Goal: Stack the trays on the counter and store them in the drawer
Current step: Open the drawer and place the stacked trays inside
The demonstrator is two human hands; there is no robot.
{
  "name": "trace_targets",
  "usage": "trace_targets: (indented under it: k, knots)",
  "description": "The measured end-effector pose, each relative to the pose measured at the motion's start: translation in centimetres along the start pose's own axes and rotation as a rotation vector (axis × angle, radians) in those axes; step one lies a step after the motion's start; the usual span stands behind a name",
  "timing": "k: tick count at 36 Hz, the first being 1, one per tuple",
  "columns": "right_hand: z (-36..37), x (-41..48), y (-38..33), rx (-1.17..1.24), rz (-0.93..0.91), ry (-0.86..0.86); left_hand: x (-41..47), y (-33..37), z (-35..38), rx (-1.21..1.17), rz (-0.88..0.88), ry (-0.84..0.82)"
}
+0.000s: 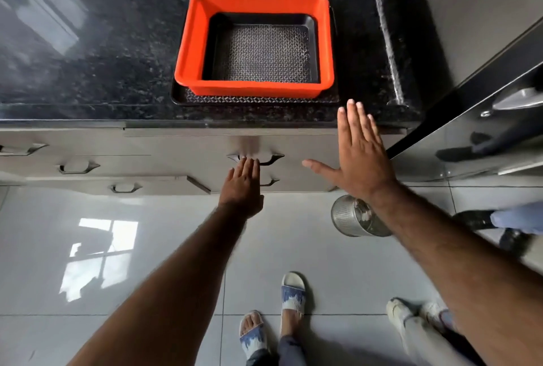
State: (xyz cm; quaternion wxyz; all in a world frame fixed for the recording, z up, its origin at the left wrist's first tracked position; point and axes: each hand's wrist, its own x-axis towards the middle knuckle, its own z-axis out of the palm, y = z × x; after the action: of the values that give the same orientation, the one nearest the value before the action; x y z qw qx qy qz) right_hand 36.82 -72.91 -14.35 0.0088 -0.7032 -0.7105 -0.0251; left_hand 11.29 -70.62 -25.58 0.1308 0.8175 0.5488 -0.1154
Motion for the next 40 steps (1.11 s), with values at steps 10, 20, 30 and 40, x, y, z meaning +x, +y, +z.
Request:
trace_targets:
  k: [10,20,30,40]
  knots:
    - [-3.4,-1.1,-1.7,0.058,0.047,-0.199,-9.6,2.0,1.9,-0.092,0.021,-0.142]
    - [-1.7,-15.0,-5.6,0.117,0.130,-0.327,-19.9,2.7,-3.1,-0.335,0.259,0.245]
    - [-2.3,-20.7,-6.9,0.061,0.126,-0.364,-24.1,-3.3,-4.4,-0.105,-0.105,0.040]
    - [-1.6,-26.2,-7.3,0.078,0.107,-0.442,-29.8,-2.8,-3.0,-0.140,-0.089,-0.024]
